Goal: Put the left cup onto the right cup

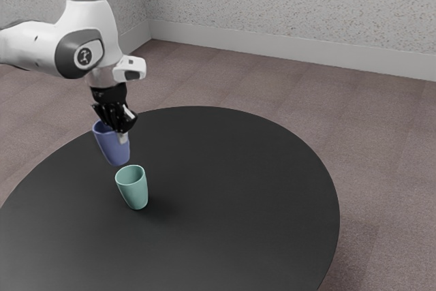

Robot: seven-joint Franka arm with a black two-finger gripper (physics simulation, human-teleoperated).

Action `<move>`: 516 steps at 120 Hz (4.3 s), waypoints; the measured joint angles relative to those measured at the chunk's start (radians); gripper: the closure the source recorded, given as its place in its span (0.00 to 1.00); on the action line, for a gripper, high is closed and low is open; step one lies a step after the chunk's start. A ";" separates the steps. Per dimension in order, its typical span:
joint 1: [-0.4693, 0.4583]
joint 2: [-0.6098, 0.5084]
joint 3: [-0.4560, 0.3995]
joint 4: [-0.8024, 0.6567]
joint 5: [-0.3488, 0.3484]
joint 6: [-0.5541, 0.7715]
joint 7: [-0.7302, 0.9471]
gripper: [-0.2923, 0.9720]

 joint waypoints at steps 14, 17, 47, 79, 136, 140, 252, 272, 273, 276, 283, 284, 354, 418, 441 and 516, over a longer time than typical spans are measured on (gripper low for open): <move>0.000 0.003 -0.010 -0.010 0.001 0.000 -0.003 0.85; 0.000 0.003 -0.011 -0.012 0.001 0.001 -0.003 0.85; 0.003 0.023 -0.013 -0.016 0.002 0.011 -0.007 0.85; 0.001 0.059 -0.017 -0.017 0.016 0.061 -0.009 0.85; -0.005 0.098 -0.019 -0.031 0.025 0.133 -0.012 0.85; -0.005 0.095 -0.019 -0.035 0.025 0.134 -0.012 0.85; 0.005 0.108 -0.019 -0.076 0.026 0.183 -0.016 0.85; 0.000 0.111 -0.020 -0.079 0.018 0.189 -0.015 0.68; 0.000 0.111 -0.020 -0.080 0.017 0.189 -0.014 0.66; -0.001 0.111 -0.020 -0.080 0.016 0.190 -0.014 0.62; -0.003 0.111 -0.021 -0.081 0.013 0.193 -0.014 0.53; -0.003 0.111 -0.021 -0.081 0.013 0.193 -0.013 0.51; 0.008 0.040 -0.035 -0.078 0.007 0.175 -0.004 0.25; -0.005 0.042 -0.048 0.082 -0.056 0.046 0.007 0.23; 0.002 0.074 -0.046 0.197 -0.060 -0.032 0.009 0.23; -0.002 0.136 -0.037 0.418 -0.061 -0.213 0.012 0.23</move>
